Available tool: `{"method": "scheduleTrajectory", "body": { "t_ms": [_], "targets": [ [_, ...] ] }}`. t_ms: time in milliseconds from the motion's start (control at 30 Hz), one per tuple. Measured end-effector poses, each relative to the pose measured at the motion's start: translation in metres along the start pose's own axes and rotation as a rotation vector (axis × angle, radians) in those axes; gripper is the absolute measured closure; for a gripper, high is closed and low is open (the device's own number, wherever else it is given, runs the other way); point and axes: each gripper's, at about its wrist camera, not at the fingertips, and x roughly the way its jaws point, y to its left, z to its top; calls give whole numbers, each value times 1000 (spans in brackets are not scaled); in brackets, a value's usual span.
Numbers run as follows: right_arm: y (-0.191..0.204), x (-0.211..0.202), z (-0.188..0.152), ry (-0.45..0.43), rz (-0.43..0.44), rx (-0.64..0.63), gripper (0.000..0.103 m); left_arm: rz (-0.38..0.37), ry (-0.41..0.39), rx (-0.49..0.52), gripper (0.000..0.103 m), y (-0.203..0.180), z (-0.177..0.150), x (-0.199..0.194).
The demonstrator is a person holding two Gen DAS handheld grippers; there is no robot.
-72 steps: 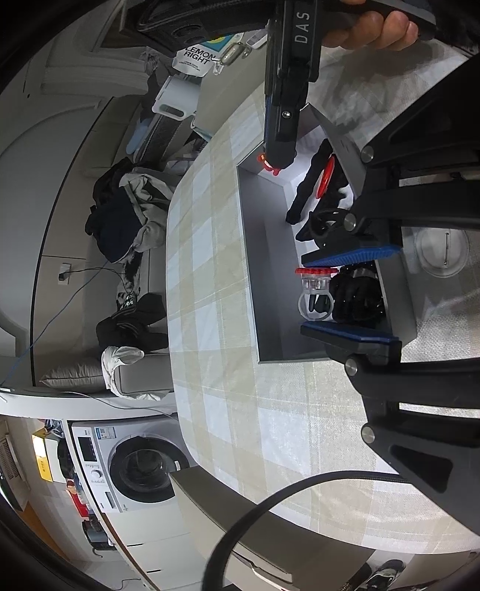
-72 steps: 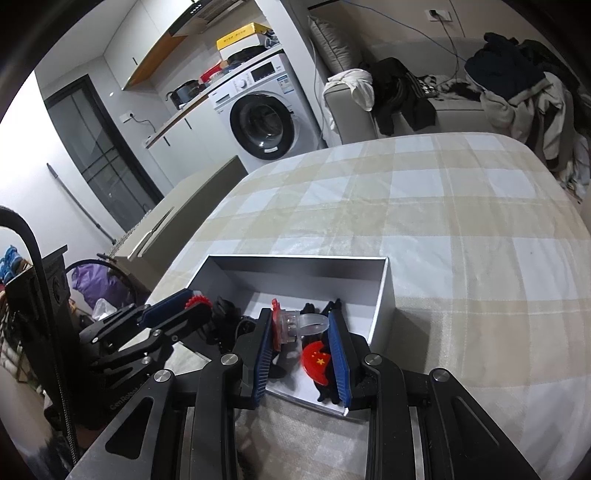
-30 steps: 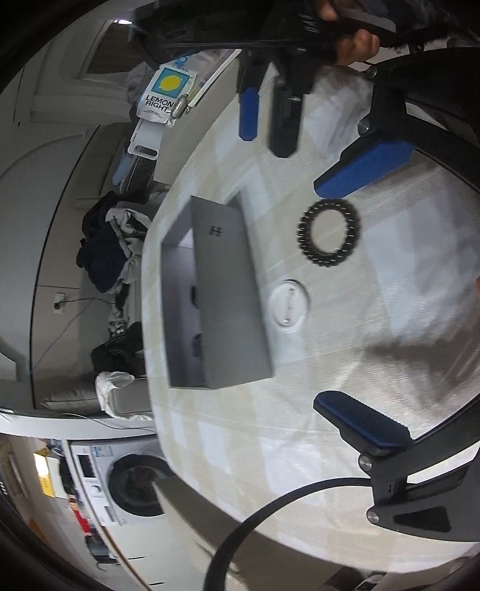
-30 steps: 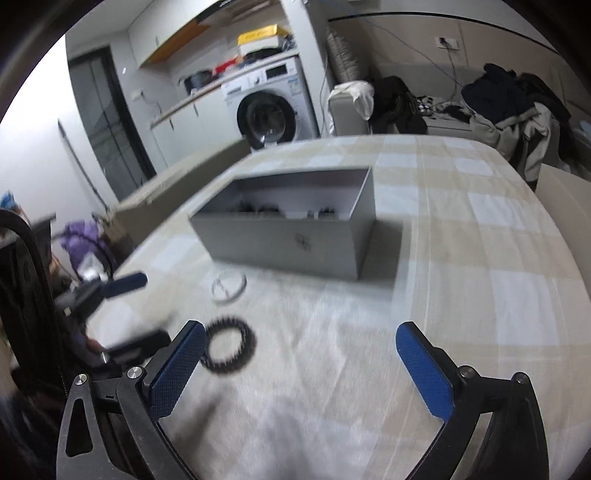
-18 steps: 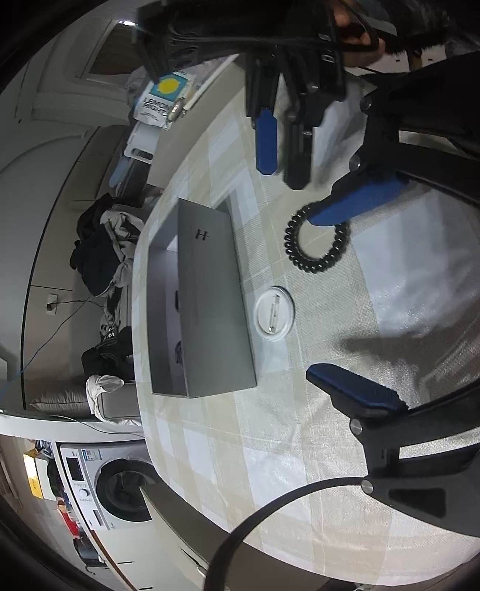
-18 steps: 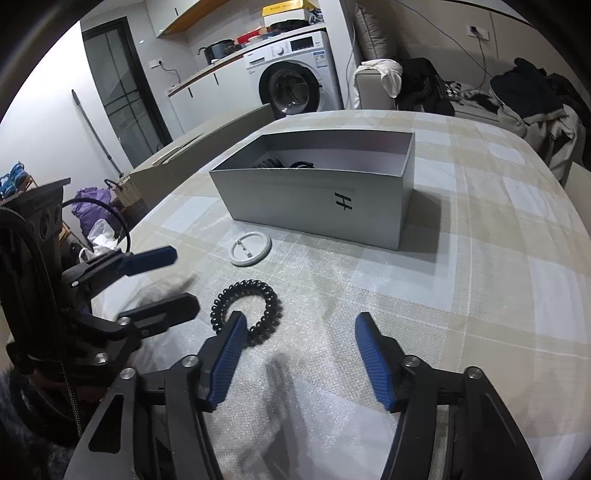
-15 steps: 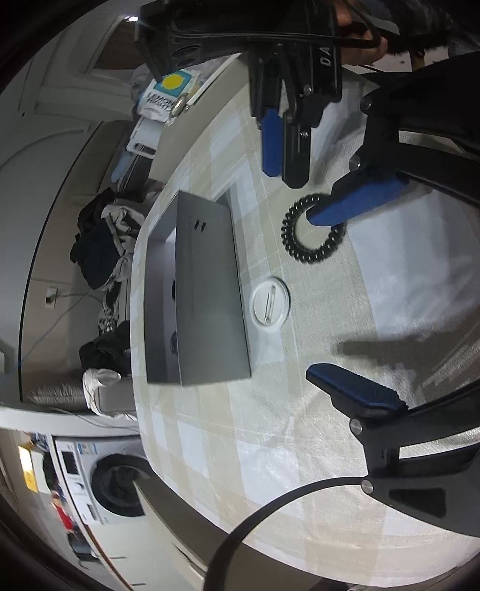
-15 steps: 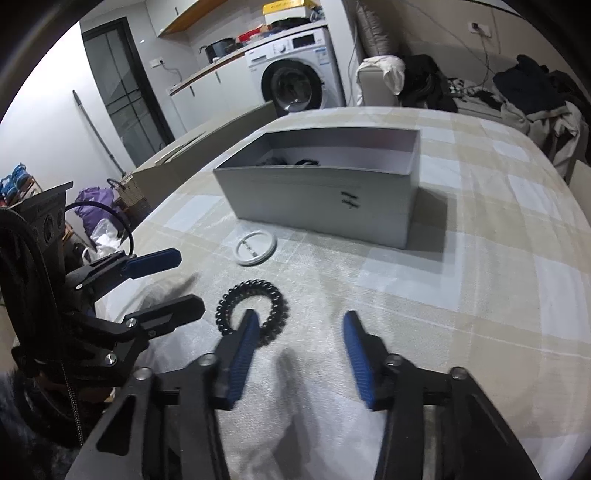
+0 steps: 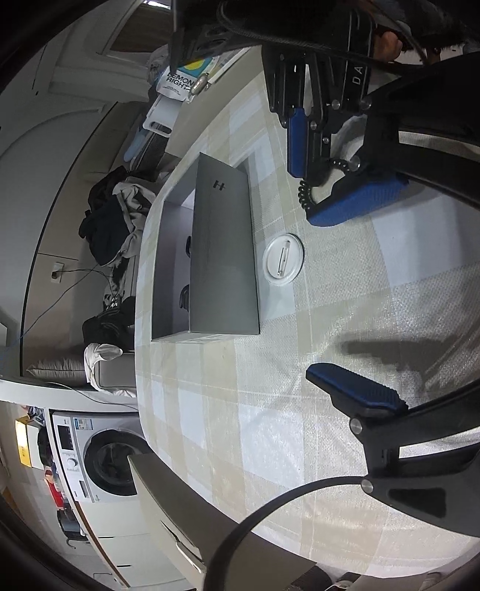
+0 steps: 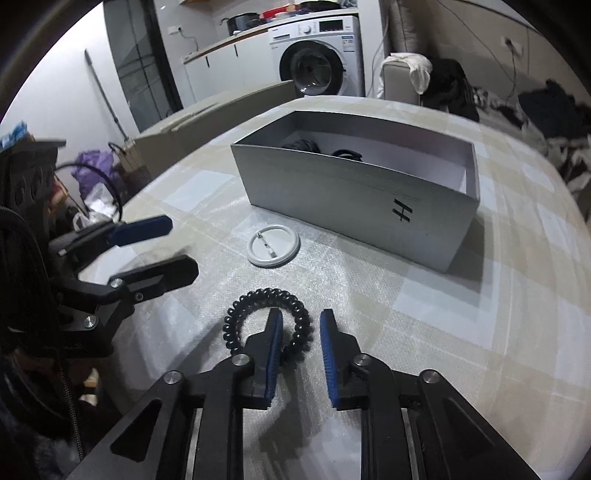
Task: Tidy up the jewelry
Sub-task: 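Grasp the black coiled bead bracelet with the right tool, then grasp the white round badge with the left tool while the right tool holds the bracelet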
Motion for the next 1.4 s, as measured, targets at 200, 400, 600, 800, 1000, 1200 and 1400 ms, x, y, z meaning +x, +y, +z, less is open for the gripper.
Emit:
{"method": "scheduleTrajectory", "body": {
  "t_ms": [200, 400, 600, 800, 1000, 1200, 1400],
  "targets": [
    [1, -5, -6, -30, -12, -6, 95, -10, 7, 0, 31, 1, 1, 1],
    [-43, -51, -13, -191, 67, 181, 95, -39, 36, 4, 31, -5, 7, 10],
    [-74, -54, -19, -204, 94, 303, 95, -5, 126, 69, 56, -23, 20, 33],
    [-76, -56, -17, -201, 115, 325, 95, -4, 175, 74, 56, -22, 27, 45],
    [-72, -65, -17, -215, 130, 318, 94, 21, 170, 115, 67, -27, 29, 49],
    [-76, -68, -15, -232, 162, 343, 94, -5, 137, 141, 67, -28, 23, 34],
    [-83, -75, -13, -280, 152, 370, 94, -53, 58, 113, 67, -29, 28, 14]
  ]
}}
